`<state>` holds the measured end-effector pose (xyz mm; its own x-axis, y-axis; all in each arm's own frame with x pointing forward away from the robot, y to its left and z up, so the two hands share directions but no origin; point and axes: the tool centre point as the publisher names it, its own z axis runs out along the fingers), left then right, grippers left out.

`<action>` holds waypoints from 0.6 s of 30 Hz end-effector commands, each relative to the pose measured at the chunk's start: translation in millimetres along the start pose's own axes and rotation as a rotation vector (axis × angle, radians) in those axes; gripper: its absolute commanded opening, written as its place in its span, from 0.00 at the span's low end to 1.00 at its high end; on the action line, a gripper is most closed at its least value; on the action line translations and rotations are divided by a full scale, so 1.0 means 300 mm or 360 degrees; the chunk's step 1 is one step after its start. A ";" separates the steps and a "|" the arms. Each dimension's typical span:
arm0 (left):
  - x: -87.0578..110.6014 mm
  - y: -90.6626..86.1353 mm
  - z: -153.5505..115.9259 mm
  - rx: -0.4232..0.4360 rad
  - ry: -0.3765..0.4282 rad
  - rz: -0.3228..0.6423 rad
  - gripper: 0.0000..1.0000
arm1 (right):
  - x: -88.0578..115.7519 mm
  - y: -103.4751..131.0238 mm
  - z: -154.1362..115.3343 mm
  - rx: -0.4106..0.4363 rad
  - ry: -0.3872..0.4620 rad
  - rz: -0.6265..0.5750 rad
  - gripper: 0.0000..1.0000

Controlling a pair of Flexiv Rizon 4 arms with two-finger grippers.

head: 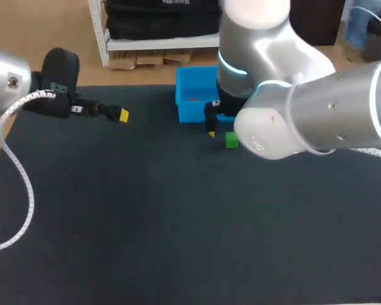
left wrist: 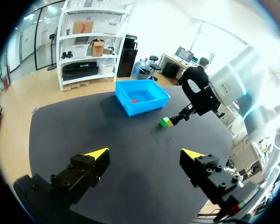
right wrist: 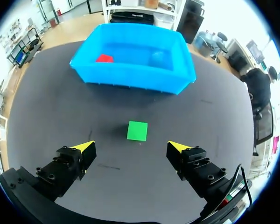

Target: Use the left arm to pick the red cube and place it into the blue plastic box first, then use the right arm to grasp the green cube and put it into the same blue plastic box after the first action is fully finished.

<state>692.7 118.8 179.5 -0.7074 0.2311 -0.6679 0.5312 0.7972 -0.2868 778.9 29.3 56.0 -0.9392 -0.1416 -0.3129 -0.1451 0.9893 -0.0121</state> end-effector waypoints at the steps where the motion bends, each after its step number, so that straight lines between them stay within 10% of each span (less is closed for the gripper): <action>1: 0.004 0.005 -0.002 0.0012 -0.0009 0.0003 1.00 | -0.003 0.000 0.049 0.0015 -0.0009 0.0014 1.00; 18: 0.004 0.005 -0.002 0.0012 -0.0009 0.0003 1.00 | -0.035 -0.014 0.171 0.0010 -0.0029 0.0067 1.00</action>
<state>692.8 118.9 179.5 -0.7075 0.2310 -0.6679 0.5312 0.7972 -0.2869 800.9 27.8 16.5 -0.9394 -0.1010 -0.3277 -0.1049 0.9945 -0.0059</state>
